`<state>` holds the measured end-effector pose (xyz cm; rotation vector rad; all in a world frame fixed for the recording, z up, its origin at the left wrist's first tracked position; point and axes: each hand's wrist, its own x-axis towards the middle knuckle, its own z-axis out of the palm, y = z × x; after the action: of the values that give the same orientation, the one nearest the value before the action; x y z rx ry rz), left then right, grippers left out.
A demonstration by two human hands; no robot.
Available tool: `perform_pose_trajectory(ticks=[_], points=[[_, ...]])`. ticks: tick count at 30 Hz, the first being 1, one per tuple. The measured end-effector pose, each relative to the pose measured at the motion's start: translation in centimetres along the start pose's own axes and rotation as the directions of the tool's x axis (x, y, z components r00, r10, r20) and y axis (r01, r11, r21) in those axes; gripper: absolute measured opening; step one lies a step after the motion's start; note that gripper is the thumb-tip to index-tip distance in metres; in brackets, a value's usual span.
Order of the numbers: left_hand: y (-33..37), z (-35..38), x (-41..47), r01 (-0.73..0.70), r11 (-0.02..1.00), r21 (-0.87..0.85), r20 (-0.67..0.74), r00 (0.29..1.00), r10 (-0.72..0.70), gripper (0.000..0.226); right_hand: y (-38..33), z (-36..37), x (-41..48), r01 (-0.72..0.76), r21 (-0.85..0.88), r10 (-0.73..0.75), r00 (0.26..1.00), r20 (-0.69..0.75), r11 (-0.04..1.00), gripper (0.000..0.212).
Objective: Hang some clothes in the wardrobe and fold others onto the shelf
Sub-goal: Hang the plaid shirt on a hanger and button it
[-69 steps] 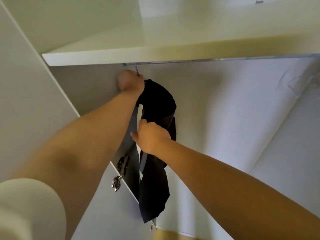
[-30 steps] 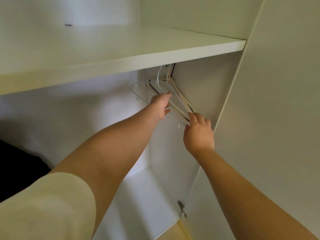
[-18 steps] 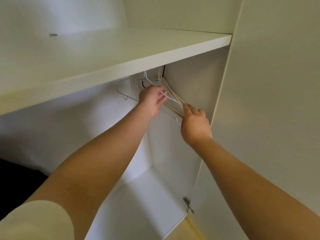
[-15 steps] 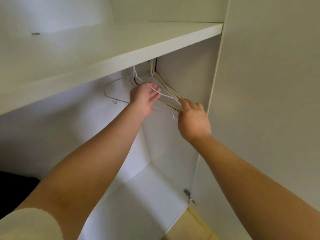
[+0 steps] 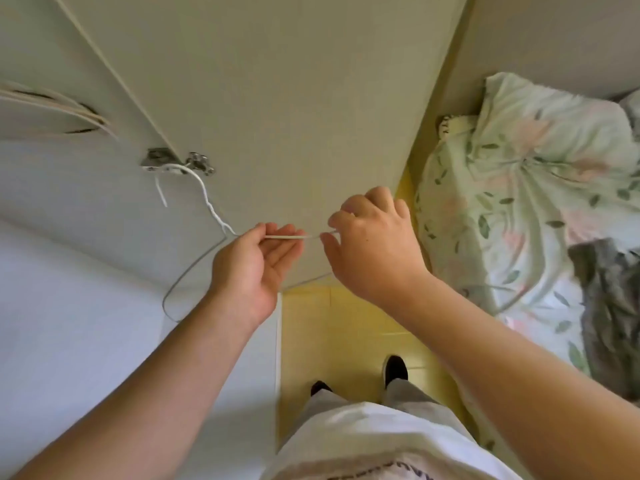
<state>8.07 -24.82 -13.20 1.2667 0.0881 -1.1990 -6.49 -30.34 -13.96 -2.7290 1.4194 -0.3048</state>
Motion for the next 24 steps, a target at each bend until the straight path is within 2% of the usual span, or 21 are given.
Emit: perform_pose_trajectory(ticks=[3, 6, 9, 12, 15, 17, 19, 21, 22, 24], points=[[-7.5, 4.2, -0.3, 0.181, 0.961, 0.210, 0.074, 0.977, -0.200, 0.019, 5.8, 0.6, -6.8, -0.202, 0.018, 0.195, 0.963, 0.184, 0.979, 0.027], [-13.8, 7.4, -1.5, 0.223, 0.835, 0.504, 0.149, 0.929, -0.338, 0.018, 11.2, 1.5, -13.5, -0.446, 0.130, 0.404, 0.878, 0.259, 0.886, 0.023], [-20.1, 11.8, -3.1, 0.038, 0.574, 0.818, 0.248, 0.877, -0.411, 0.012, 17.0, 1.4, -20.8, -0.678, 0.194, 0.631, 0.733, 0.255, 0.709, 0.025], [-26.6, 16.7, -3.7, -0.277, 0.292, 0.915, 0.374, 0.854, -0.362, 0.014, 23.2, 1.1, -27.7, -0.863, 0.168, 0.821, 0.506, 0.266, 0.477, 0.028], [-33.7, 22.4, -4.4, -0.598, -0.018, 0.802, 0.558, 0.759, -0.335, 0.033, 30.0, 1.8, -34.3, -0.944, 0.217, 0.901, 0.308, 0.306, 0.249, 0.029], [-38.6, 25.9, -5.0, -0.757, -0.213, 0.618, 0.655, 0.645, -0.393, 0.056, 34.7, 2.3, -38.4, -0.951, 0.279, 0.911, 0.230, 0.341, 0.135, 0.029], [-43.1, 29.1, -6.0, -0.844, -0.391, 0.368, 0.701, 0.528, -0.480, 0.079, 38.7, 2.1, -42.5, -0.949, 0.308, 0.903, 0.184, 0.388, 0.061, 0.028], [-47.5, 31.6, -6.6, -0.866, -0.483, 0.126, 0.676, 0.432, -0.598, 0.085, 41.9, 2.1, -46.4, -0.948, 0.319, 0.895, 0.138, 0.424, -0.005, 0.028], [-49.5, 32.7, -7.1, -0.871, -0.489, 0.044, 0.650, 0.397, -0.649, 0.081, 43.3, 2.3, -48.1, -0.945, 0.325, 0.890, 0.122, 0.439, -0.031, 0.028], [-53.5, 34.8, -8.2, -0.875, -0.480, -0.054, 0.580, 0.364, -0.729, 0.058, 46.0, 3.0, -51.0, -0.925, 0.365, 0.878, 0.090, 0.469, -0.101, 0.028]])
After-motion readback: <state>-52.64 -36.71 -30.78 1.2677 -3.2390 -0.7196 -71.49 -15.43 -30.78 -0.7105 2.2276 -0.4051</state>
